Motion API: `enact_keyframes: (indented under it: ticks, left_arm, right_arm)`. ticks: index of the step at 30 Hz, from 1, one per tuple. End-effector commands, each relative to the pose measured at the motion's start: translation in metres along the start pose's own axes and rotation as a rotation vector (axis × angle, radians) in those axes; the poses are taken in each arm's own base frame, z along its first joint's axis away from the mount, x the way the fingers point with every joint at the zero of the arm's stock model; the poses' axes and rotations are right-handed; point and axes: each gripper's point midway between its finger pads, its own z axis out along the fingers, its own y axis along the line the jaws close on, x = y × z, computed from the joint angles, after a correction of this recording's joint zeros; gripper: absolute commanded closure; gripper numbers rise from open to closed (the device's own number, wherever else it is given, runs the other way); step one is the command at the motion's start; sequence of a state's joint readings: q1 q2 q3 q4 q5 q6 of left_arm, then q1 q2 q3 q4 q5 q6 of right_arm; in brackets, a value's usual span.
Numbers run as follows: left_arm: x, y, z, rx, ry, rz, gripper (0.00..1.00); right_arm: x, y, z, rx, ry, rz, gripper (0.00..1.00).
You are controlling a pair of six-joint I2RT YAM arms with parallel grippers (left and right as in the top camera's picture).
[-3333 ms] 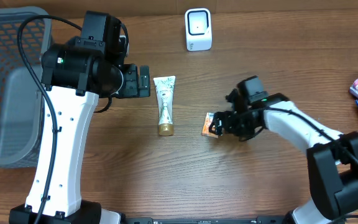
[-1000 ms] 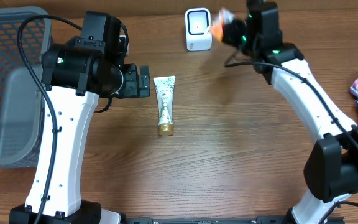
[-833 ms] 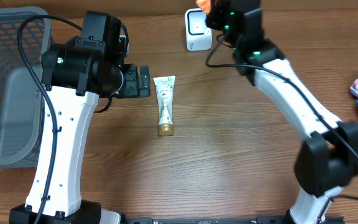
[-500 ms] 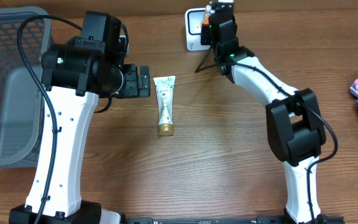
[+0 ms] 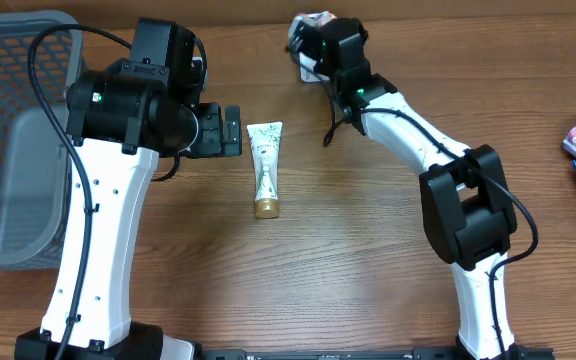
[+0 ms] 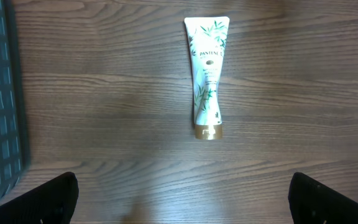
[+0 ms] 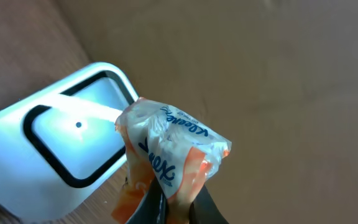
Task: Scan the item barcode
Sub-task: 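Lift the Kleenex pack and hold it before the scanner, then carry the Kleenex pack right and drop it at the table's right edge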
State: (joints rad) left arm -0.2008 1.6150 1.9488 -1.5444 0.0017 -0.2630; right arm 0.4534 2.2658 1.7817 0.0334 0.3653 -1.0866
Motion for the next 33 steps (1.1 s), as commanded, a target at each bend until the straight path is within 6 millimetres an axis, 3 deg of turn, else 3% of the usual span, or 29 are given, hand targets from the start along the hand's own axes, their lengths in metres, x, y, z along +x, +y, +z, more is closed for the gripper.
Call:
enact_keyframes:
  ticks: [1,11,16,22,26,28,31,33]
  left_arm:
    - [-0.001,0.003,0.0,-0.013,-0.003,-0.018,0.0]
    - [-0.001,0.003,0.0,-0.013,-0.003,-0.018,0.0]
    - [-0.001,0.003,0.0,-0.013,-0.003,-0.018,0.0]
    - [-0.001,0.003,0.0,-0.013,-0.003,-0.018,0.0]
    - [-0.001,0.003,0.0,-0.013,-0.003,-0.018,0.0]
    - [-0.001,0.003,0.0,-0.013,-0.003,-0.018,0.0]
    - [-0.001,0.003,0.0,-0.013,-0.003,-0.018,0.0]
    - [-0.001,0.003,0.0,-0.013,-0.003,-0.018,0.0]
  right_arm:
    - [-0.026,-0.015,-0.013,0.021,-0.07,-0.177,0.96]
    - [-0.018,0.011,0.001,-0.029,-0.078,-0.315,0.96]
    - [-0.021,0.01,0.011,0.03,-0.101,-0.424,0.96]
    - [-0.015,0.004,0.014,0.046,-0.091,-0.402,0.96]
    - [-0.005,-0.022,0.015,0.134,-0.042,-0.215,0.96]
    - [0.014,-0.051,0.014,0.238,0.026,-0.107,0.96]
    - [0.051,-0.086,0.011,0.343,0.14,-0.006,0.96]
    - [0.098,-0.116,0.004,0.439,0.247,0.186,0.96]
